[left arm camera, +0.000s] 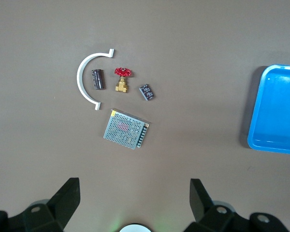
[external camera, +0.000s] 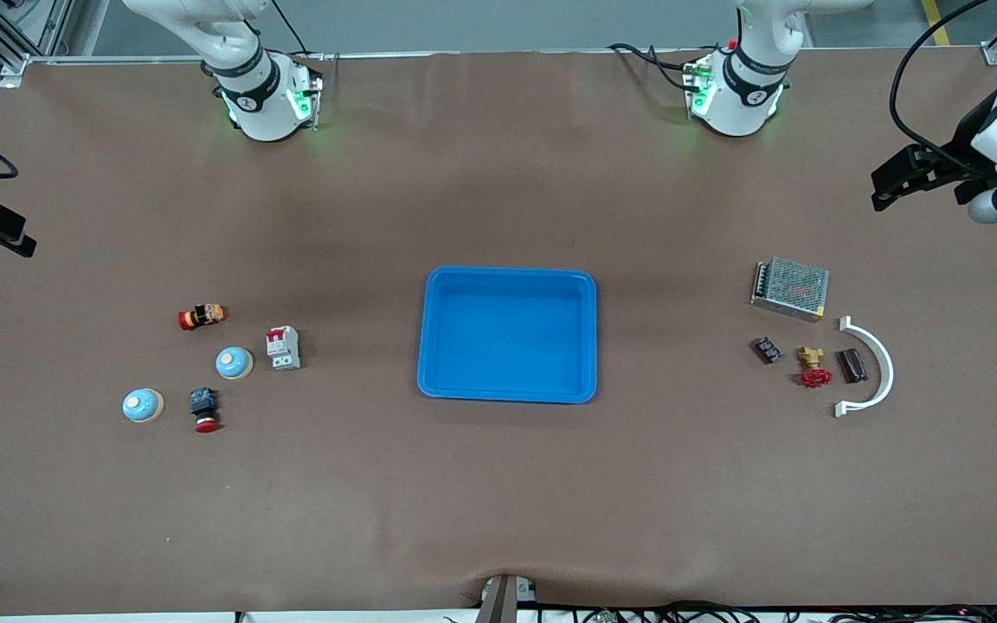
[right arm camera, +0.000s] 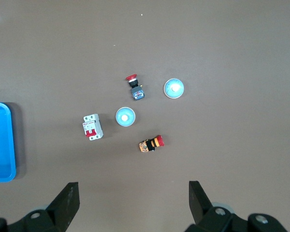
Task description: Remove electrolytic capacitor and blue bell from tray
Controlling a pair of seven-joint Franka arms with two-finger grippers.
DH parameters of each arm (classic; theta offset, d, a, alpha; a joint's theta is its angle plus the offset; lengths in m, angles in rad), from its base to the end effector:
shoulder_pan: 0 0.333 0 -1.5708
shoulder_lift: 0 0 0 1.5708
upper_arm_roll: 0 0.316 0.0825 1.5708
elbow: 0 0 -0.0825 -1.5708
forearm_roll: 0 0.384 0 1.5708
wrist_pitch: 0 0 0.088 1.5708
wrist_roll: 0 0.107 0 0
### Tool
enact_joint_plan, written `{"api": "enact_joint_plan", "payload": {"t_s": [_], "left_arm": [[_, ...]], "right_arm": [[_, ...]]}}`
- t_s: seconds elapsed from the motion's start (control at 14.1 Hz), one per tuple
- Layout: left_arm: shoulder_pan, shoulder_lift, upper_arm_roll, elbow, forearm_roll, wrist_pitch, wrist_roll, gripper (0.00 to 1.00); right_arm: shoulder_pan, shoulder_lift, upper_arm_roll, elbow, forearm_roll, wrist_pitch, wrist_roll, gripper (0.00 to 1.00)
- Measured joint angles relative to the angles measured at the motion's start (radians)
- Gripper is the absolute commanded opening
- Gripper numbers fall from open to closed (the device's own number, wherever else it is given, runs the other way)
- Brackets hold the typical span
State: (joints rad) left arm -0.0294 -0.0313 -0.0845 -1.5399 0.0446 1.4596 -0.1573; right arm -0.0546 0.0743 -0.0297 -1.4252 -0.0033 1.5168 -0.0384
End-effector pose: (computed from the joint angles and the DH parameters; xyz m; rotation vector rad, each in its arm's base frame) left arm 0.5304 -0.0563 0.6465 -3.0868 -0.0731 0.0653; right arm 0.5707 -0.0479 0.6462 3.1341 -0.0721 0.0266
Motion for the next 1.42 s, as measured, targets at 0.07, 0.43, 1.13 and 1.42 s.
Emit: {"api": "enact_joint_plan", "payload": {"t_s": [0.07, 0.43, 1.13, 1.42], "left_arm": [[0.0, 0.0, 0.0, 0.0, 0.0, 0.0, 0.0, 1.0], [0.002, 0.0, 0.0, 0.0, 0.0, 0.0, 0.0, 1.0], [0.002, -0.004, 0.002, 0.0, 0.0, 0.0, 0.0, 1.0], [0.002, -0.004, 0.002, 0.0, 0.0, 0.0, 0.0, 1.0]], "right_arm": [[0.004, 0.0, 0.0, 0.0, 0.0, 0.0, -0.003, 1.0], [0.029, 0.002, -0.004, 0.0, 0.0, 0.0, -0.004, 1.0], [0.03, 0.002, -0.011, 0.0, 0.0, -0.002, -0.004, 1.0], [0.03, 0.002, -0.011, 0.0, 0.001, 0.0, -0.004, 1.0]]}}
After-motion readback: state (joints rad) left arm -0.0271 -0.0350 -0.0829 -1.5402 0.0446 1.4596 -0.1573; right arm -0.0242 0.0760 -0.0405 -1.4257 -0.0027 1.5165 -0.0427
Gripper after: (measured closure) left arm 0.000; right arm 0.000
